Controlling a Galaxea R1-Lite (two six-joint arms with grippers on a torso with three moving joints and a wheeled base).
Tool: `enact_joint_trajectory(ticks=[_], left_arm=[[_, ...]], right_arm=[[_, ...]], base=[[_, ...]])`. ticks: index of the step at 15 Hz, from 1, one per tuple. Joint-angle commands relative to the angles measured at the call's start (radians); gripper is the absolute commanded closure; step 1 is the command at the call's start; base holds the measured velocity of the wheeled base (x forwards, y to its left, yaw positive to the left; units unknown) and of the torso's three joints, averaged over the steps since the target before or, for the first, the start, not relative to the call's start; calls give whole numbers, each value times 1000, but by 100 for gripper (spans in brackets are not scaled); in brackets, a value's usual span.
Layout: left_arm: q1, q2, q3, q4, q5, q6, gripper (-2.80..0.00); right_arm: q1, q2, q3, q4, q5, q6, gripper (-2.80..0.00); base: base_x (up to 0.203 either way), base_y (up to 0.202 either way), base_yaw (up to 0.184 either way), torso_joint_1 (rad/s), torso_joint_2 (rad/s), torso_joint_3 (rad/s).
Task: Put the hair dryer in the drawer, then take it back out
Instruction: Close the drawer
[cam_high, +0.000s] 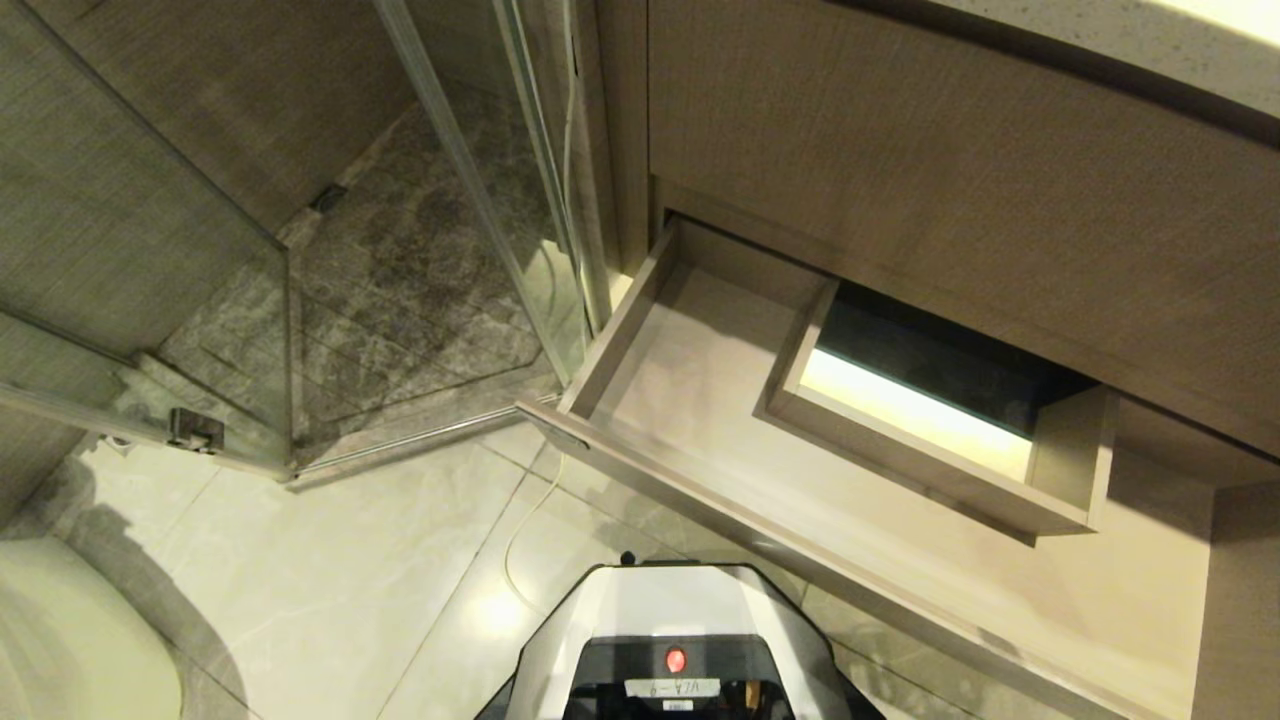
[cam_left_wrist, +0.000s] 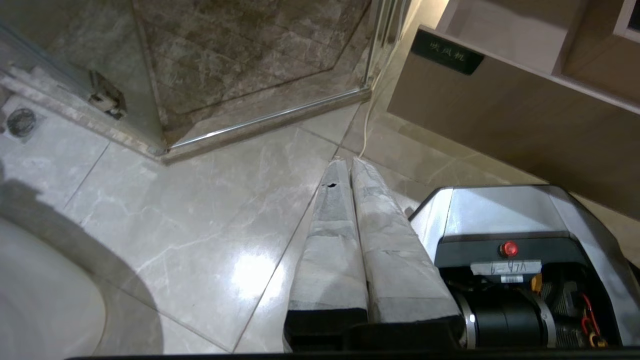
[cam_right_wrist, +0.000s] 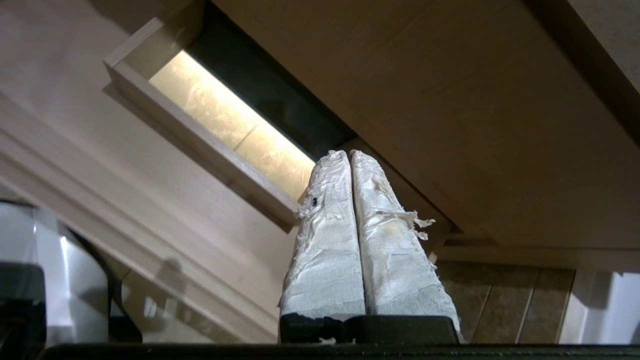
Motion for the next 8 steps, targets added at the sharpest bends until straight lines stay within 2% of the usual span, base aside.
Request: enact_joint_trajectory(ticks=[1,8], left_arm=[[0,0,2,1,0,0,0],[0,0,2,1,0,0,0]], right_arm=[[2,-1,3,-3,-1,-3,0],[2,-19,27,-3,-1,-3,0]], base=[[0,0,0,-53,442,431],[0,0,0,-20,404,382]])
